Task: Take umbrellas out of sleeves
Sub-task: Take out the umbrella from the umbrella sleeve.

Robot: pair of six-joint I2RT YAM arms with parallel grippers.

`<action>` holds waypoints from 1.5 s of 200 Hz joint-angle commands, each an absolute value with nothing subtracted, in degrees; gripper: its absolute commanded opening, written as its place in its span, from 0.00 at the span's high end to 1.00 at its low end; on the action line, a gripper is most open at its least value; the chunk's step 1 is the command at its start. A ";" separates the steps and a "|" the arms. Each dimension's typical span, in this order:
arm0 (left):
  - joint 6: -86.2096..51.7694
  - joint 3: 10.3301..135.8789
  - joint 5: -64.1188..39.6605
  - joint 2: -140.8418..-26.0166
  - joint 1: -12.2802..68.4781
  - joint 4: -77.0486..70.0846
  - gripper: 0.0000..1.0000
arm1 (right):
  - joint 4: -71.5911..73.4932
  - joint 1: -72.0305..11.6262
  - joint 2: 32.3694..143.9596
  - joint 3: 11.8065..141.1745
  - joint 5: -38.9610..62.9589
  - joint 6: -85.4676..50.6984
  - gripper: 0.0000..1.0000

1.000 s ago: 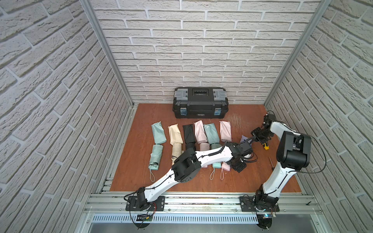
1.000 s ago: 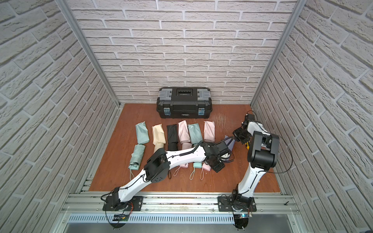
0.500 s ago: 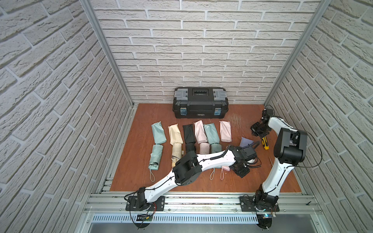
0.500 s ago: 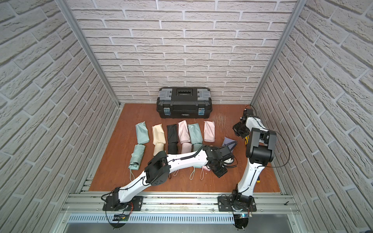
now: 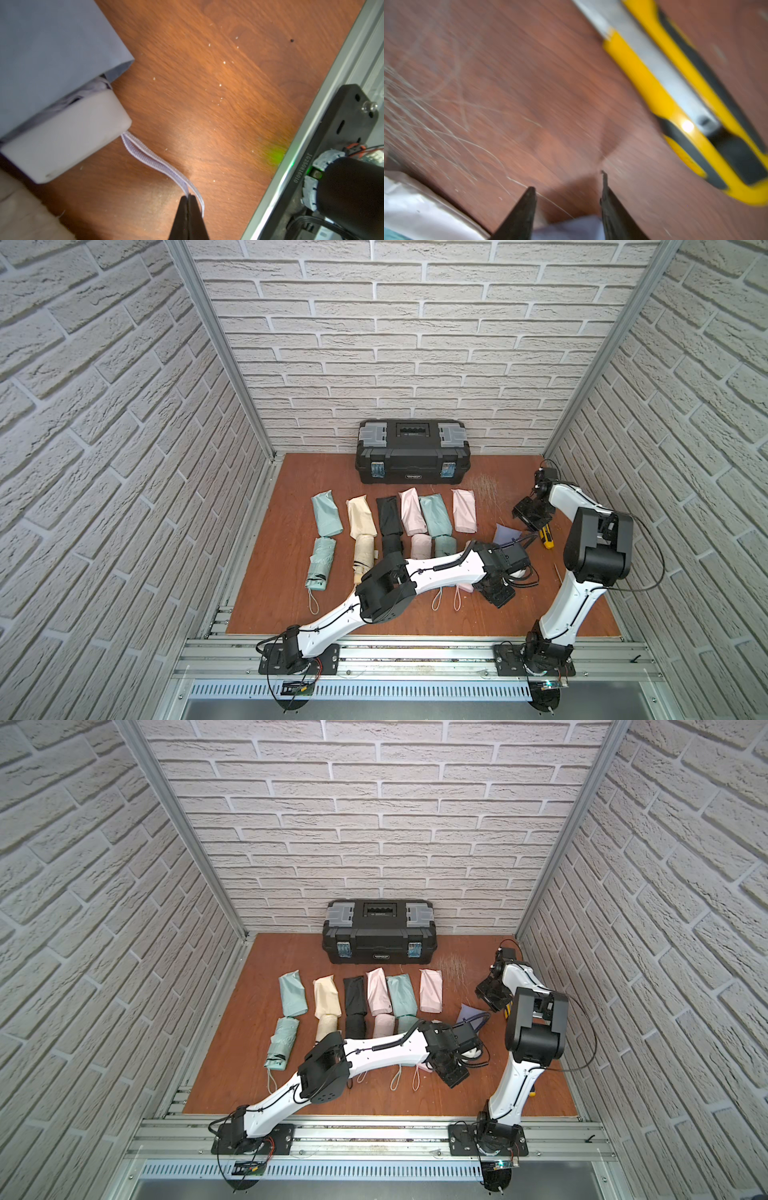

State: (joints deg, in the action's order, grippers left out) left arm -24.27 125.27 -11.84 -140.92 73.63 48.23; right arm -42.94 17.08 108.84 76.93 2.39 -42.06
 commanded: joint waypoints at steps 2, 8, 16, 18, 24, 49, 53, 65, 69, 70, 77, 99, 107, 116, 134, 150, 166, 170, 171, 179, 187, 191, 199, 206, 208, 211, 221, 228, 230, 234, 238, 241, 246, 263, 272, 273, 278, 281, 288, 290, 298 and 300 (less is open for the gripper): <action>-24.43 124.89 -11.43 -138.15 73.51 49.04 1.00 | -42.40 17.76 106.14 74.55 3.06 -40.52 0.43; -24.40 124.85 -11.43 -138.16 73.46 49.04 1.00 | -42.31 17.82 105.83 74.00 3.55 -40.53 0.43; -24.28 124.87 -11.42 -138.15 73.55 48.97 1.00 | -42.04 17.76 105.44 73.16 4.66 -40.82 0.45; -24.26 124.82 -11.36 -138.12 73.47 48.96 1.00 | -41.87 17.76 105.35 72.96 4.92 -40.92 0.46; -24.33 124.81 -11.27 -138.16 73.48 49.00 1.00 | -41.33 17.79 105.05 72.21 5.98 -41.47 0.48; -24.42 124.67 -11.25 -138.20 73.39 48.64 1.00 | -38.64 17.82 105.66 70.66 9.40 -43.44 0.50; -24.37 124.63 -11.26 -138.20 73.39 48.63 1.00 | -38.47 17.81 105.99 70.75 9.82 -43.69 0.51; -24.44 124.67 -11.25 -138.21 73.38 48.70 1.00 | -38.11 17.80 106.98 71.01 11.21 -44.38 0.54; -24.38 124.68 -11.21 -138.21 73.39 48.69 1.00 | -37.88 17.80 107.18 71.02 11.45 -44.54 0.55; -24.41 124.70 -11.23 -138.14 73.39 48.69 1.00 | -37.84 17.82 107.16 71.02 11.53 -44.60 0.55; -24.37 124.58 -11.25 -138.21 73.38 48.78 1.00 | -37.54 17.83 107.36 70.94 11.86 -44.88 0.58; -24.46 124.46 -11.18 -137.97 73.39 48.78 1.00 | -36.85 17.67 106.93 70.49 11.22 -45.39 0.73; -24.60 124.44 -11.23 -138.04 73.40 48.70 1.00 | -36.78 17.72 106.76 70.69 10.84 -45.20 0.80; -24.62 124.48 -11.33 -138.09 73.40 48.69 1.00 | -37.12 17.75 106.99 71.23 10.20 -45.01 0.90; -24.70 124.55 -11.51 -138.20 73.39 48.69 1.00 | -37.34 17.67 107.84 72.69 9.41 -44.48 0.97; -24.61 124.72 -11.47 -138.21 73.40 48.78 1.00 | -36.63 17.68 109.14 74.05 9.29 -44.39 0.97; -24.62 125.12 -11.44 -138.50 73.31 49.03 1.00 | -35.27 17.27 111.17 76.38 10.39 -44.13 0.97; -24.69 125.14 -11.51 -138.58 73.30 49.09 1.00 | -34.96 17.05 111.68 77.06 10.68 -44.11 0.97; -24.65 125.15 -11.51 -138.59 73.30 49.11 1.00 | -34.93 17.01 111.83 77.24 10.70 -44.07 0.97; -24.60 125.29 -11.58 -138.75 73.23 49.14 1.00 | -34.31 16.65 112.84 78.83 10.97 -43.99 0.97; -24.67 125.41 -11.76 -138.92 73.28 49.23 1.00 | -33.87 16.29 113.82 80.32 11.20 -43.87 0.97; -24.66 125.55 -11.78 -139.02 73.26 49.23 1.00 | -33.65 16.20 114.94 81.24 11.26 -43.86 0.97; -24.66 125.68 -11.91 -139.23 73.26 49.31 1.00 | -33.18 15.83 115.67 82.78 11.11 -43.80 0.97; -24.61 125.97 -12.00 -139.40 73.28 49.49 1.00 | -32.88 15.52 116.23 84.05 11.12 -43.62 0.97; -24.61 126.02 -12.01 -139.46 73.23 49.55 1.00 | -32.83 15.44 116.33 84.47 11.15 -43.64 0.97; -24.68 126.11 -12.04 -139.52 73.24 49.57 1.00 | -32.74 15.25 116.63 84.99 11.05 -43.57 0.97; -24.75 126.22 -12.13 -139.67 73.26 49.67 1.00 | -32.54 14.79 117.22 86.92 10.81 -43.29 0.97; -24.78 126.21 -12.25 -139.66 73.24 49.58 1.00 | -32.39 14.38 117.70 88.14 10.48 -43.08 0.97; -24.83 126.21 -12.23 -139.61 73.22 49.62 1.00 | -32.35 14.23 117.82 88.48 10.46 -43.07 0.97; -24.86 126.23 -12.22 -139.66 73.27 49.57 1.00 | -32.41 14.09 118.01 89.20 10.38 -42.93 0.97; -24.95 126.26 -12.22 -139.66 73.31 49.61 1.00 | -32.43 13.86 118.32 89.87 10.27 -42.83 0.97; -24.94 126.22 -12.22 -139.74 73.24 49.50 1.00 | -32.45 13.74 118.51 90.43 10.22 -42.74 0.97; -25.04 126.13 -12.22 -139.67 73.24 49.46 1.00 | -32.56 13.48 118.99 91.31 10.12 -42.65 0.97; -25.25 126.13 -12.22 -139.67 73.27 49.31 1.00 | -32.93 12.77 120.35 94.12 9.95 -42.30 0.97; -25.24 126.04 -12.21 -139.66 73.15 49.24 1.00 | -33.15 12.42 121.15 95.30 9.84 -42.07 0.97; -25.23 126.04 -12.21 -139.70 73.14 49.23 1.00 | -33.19 12.40 121.22 95.46 9.84 -42.08 0.97; -25.22 126.07 -12.14 -139.67 73.16 49.22 1.00 | -33.30 12.32 121.60 96.08 9.88 -42.01 0.97; -25.24 126.06 -12.13 -139.67 73.20 49.22 1.00 | -33.38 12.22 121.95 96.46 9.82 -42.01 0.97; -25.27 126.04 -12.05 -139.66 73.13 49.22 1.00 | -33.56 12.11 122.56 97.33 9.84 -41.97 0.97; -25.26 126.04 -12.04 -139.66 73.13 49.26 1.00 | -33.75 12.08 122.77 97.55 9.86 -42.00 0.97; -25.26 126.04 -12.05 -139.59 73.11 49.23 1.00 | -33.85 12.04 123.27 98.28 9.99 -41.95 0.97; -25.30 126.04 -12.04 -139.58 73.12 49.24 1.00 | -33.84 12.04 123.39 98.40 10.08 -41.93 0.97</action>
